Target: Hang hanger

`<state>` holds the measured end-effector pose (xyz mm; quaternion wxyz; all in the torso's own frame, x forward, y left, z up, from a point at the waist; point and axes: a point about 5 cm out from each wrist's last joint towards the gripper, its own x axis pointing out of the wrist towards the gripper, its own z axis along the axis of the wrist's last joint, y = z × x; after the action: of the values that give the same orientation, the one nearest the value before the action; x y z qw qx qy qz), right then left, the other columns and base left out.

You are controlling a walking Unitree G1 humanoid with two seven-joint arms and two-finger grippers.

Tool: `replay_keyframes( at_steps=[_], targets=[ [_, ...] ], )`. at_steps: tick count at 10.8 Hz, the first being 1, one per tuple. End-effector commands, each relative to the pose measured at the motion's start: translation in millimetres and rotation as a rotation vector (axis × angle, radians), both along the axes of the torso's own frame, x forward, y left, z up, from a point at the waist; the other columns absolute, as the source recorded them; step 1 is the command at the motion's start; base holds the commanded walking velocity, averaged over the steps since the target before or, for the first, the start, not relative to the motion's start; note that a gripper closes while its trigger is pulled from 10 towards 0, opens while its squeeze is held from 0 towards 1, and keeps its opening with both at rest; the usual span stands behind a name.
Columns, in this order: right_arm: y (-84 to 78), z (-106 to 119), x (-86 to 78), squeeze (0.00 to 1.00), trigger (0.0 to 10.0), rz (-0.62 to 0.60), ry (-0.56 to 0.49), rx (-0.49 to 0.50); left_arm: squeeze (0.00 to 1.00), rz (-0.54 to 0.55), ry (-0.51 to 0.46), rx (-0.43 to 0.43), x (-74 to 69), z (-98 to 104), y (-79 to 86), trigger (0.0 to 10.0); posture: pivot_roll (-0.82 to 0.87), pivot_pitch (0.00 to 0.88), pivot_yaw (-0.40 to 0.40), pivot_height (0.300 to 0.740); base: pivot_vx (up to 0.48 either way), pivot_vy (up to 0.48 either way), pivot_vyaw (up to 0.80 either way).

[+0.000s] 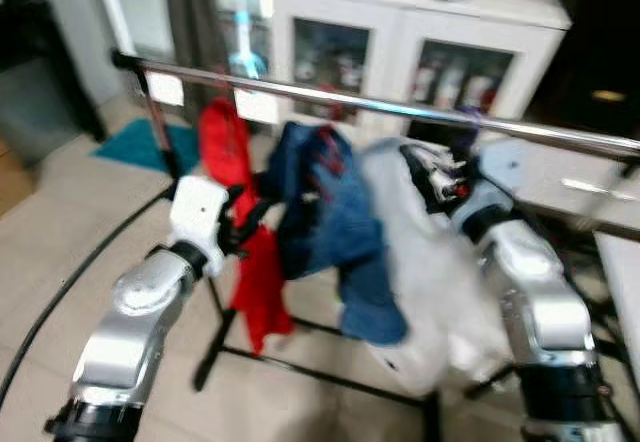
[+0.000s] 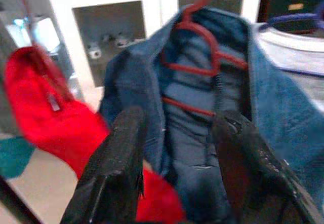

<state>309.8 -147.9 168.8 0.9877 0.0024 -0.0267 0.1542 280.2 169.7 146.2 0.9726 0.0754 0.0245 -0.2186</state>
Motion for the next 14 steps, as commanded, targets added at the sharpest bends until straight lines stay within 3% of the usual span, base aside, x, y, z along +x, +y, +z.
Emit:
replay_keyframes(
  at_steps=[1,2,3,5,7,8,10,11,14],
  targets=[
    [-4.7,4,0.0,0.0,10.0,-0.005,0.004,-0.017,0.0,-0.03,0.003,-0.015,-0.4,1,-2.2,10.0,-0.07,0.0,-0.009,0.74,0.0,0.0,0.0],
    [-9.8,6,-0.3,1.0,10.0,0.001,0.028,-0.025,0.0,-0.098,0.014,-0.008,-5.5,1,-5.7,10.0,-0.07,0.0,-0.003,0.74,0.0,0.0,0.0],
    [-14.8,5,3.0,1.0,10.0,0.011,0.076,-0.067,0.0,-0.213,0.053,0.001,-13.9,0,-8.8,10.0,-0.08,0.0,0.001,0.74,0.0,0.0,0.0],
    [-16.2,3,15.4,1.0,10.0,-0.006,0.12,-0.1,0.0,-0.289,0.092,0.012,-20.8,-3,-5.2,10.0,-0.09,0.0,0.006,0.74,0.0,0.0,0.0],
    [-21.5,3,30.0,1.0,10.0,-0.046,0.146,-0.099,0.0,-0.306,0.106,0.019,-22.6,-2,-0.1,10.0,-0.08,0.0,0.01,0.74,0.0,0.0,0.0],
    [-29.9,2,46.1,1.0,10.0,-0.106,0.177,-0.115,0.0,-0.324,0.115,0.03,-23.3,-1,2.7,10.0,-0.08,0.0,0.011,0.74,0.0,0.0,0.0],
    [-35.7,0,57.4,1.0,10.0,-0.127,0.217,-0.142,0.0,-0.352,0.123,0.026,-24.7,0,1.7,10.0,-0.08,0.0,0.013,0.74,0.0,0.0,0.0],
    [-39.4,-1,68.7,0.0,10.0,-0.115,0.249,-0.144,0.0,-0.381,0.131,0.016,-26.6,0,-0.3,10.0,-0.08,0.0,0.013,0.74,0.0,0.0,0.0],
    [-50.0,-2,79.6,0.0,9.9,-0.098,0.327,-0.144,0.0,-0.425,0.143,0.003,-30.7,1,-3.5,10.0,-0.08,0.0,0.009,0.74,0.0,0.0,0.0]
  ],
)
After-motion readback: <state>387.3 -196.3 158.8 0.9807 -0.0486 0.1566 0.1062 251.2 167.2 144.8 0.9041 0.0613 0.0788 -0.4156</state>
